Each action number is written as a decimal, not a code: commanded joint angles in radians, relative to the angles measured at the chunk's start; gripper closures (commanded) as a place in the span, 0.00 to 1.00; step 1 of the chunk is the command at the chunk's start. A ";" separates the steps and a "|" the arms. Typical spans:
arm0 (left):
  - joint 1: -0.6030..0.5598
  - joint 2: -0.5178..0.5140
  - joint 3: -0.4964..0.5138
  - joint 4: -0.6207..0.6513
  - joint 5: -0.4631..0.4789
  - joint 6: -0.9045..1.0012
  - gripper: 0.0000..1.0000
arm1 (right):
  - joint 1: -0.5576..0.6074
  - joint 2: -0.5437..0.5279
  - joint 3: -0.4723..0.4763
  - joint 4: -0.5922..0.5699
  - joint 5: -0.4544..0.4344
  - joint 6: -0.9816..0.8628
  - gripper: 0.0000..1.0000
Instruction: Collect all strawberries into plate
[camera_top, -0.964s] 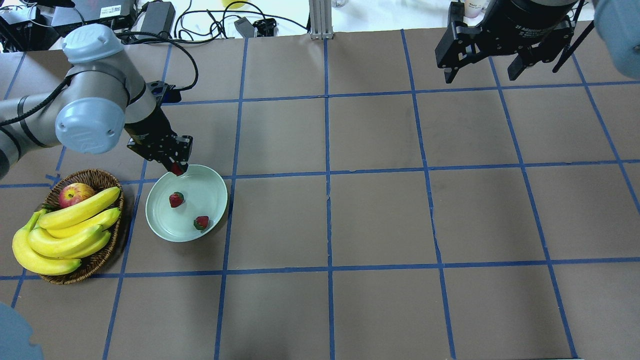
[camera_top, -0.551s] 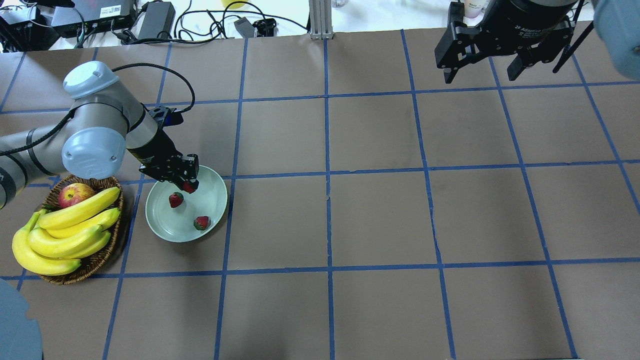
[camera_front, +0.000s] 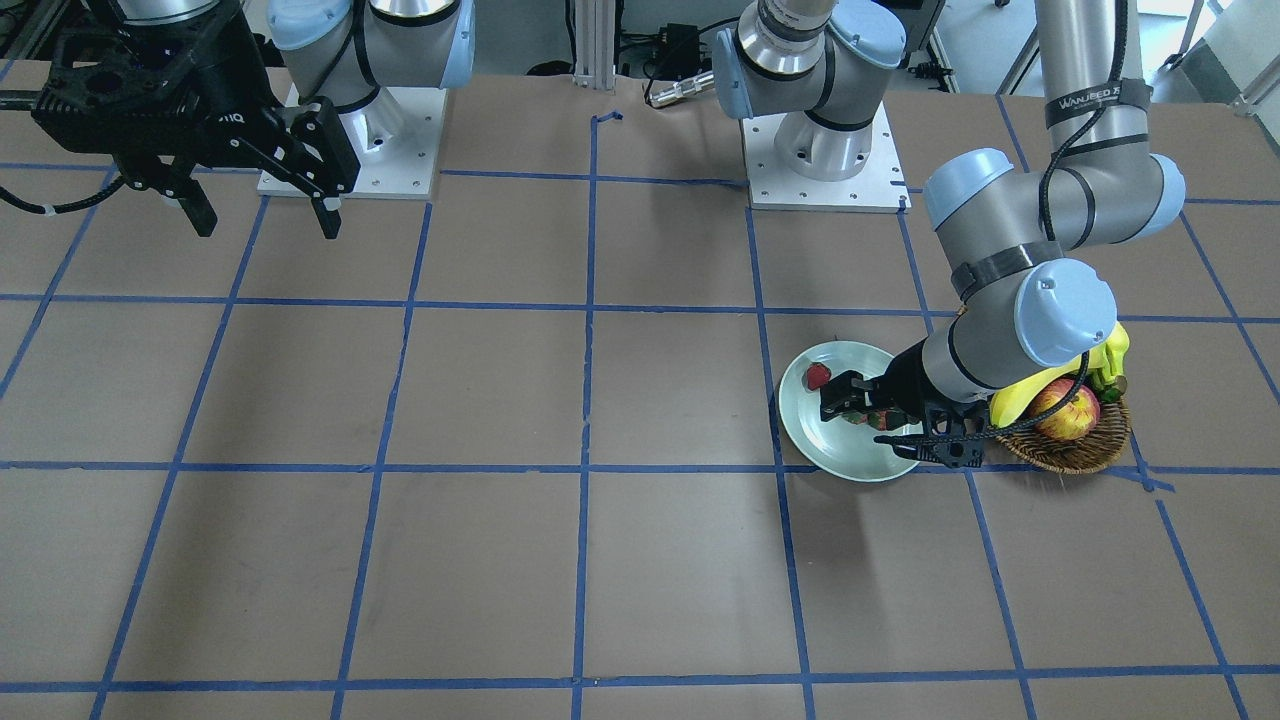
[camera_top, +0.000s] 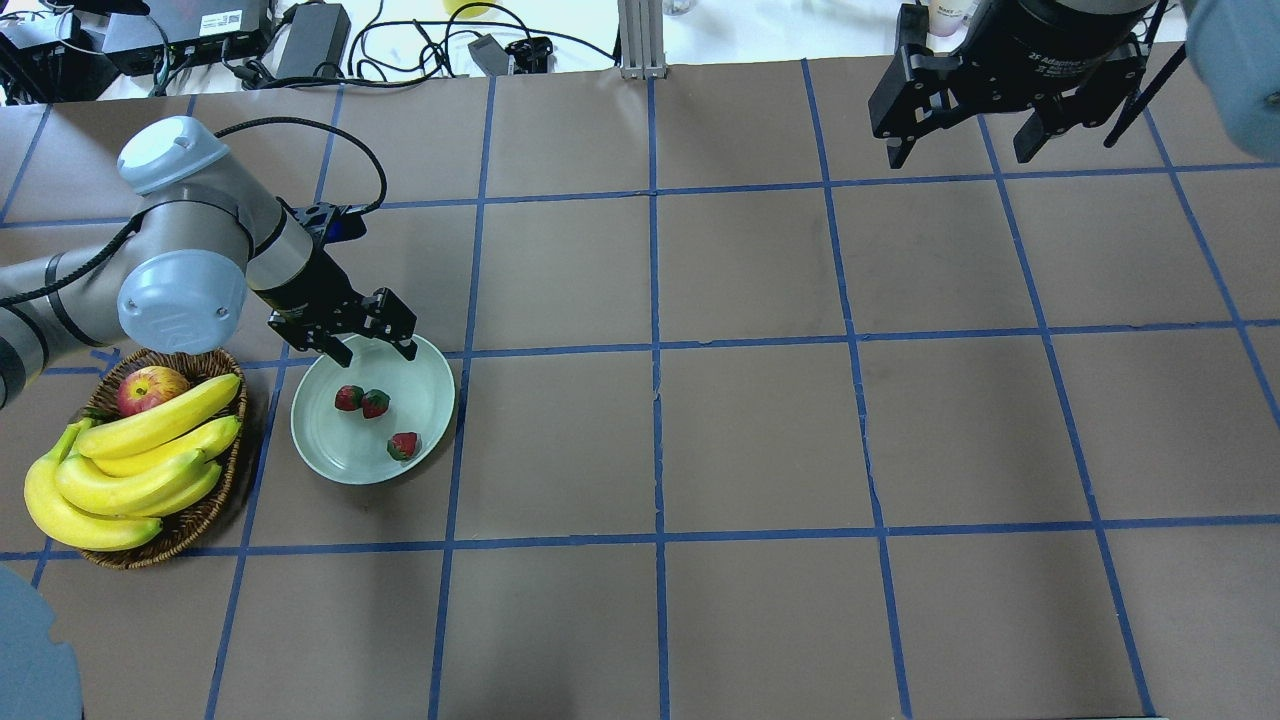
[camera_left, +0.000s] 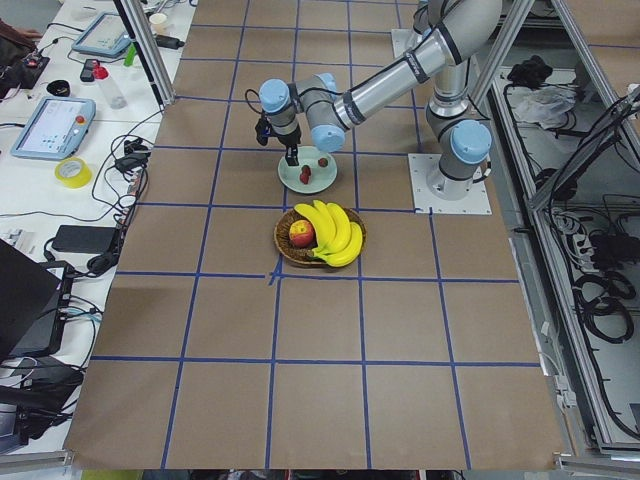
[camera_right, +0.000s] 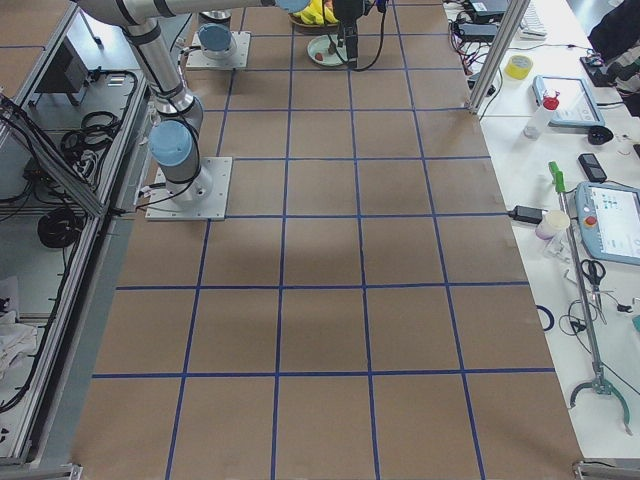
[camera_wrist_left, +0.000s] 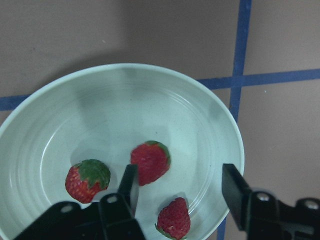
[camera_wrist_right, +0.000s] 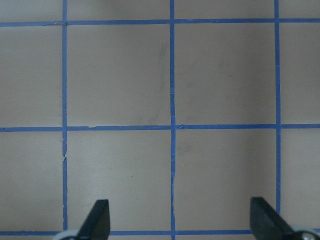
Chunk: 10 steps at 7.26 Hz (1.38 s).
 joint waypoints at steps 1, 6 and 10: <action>-0.006 0.047 0.118 -0.115 0.056 -0.051 0.00 | 0.000 0.000 0.000 -0.002 0.001 0.000 0.00; -0.008 0.193 0.371 -0.494 0.160 -0.070 0.00 | 0.000 0.000 0.000 0.000 -0.001 0.000 0.00; -0.104 0.271 0.366 -0.494 0.150 -0.184 0.00 | 0.000 0.000 0.000 -0.002 0.001 0.000 0.00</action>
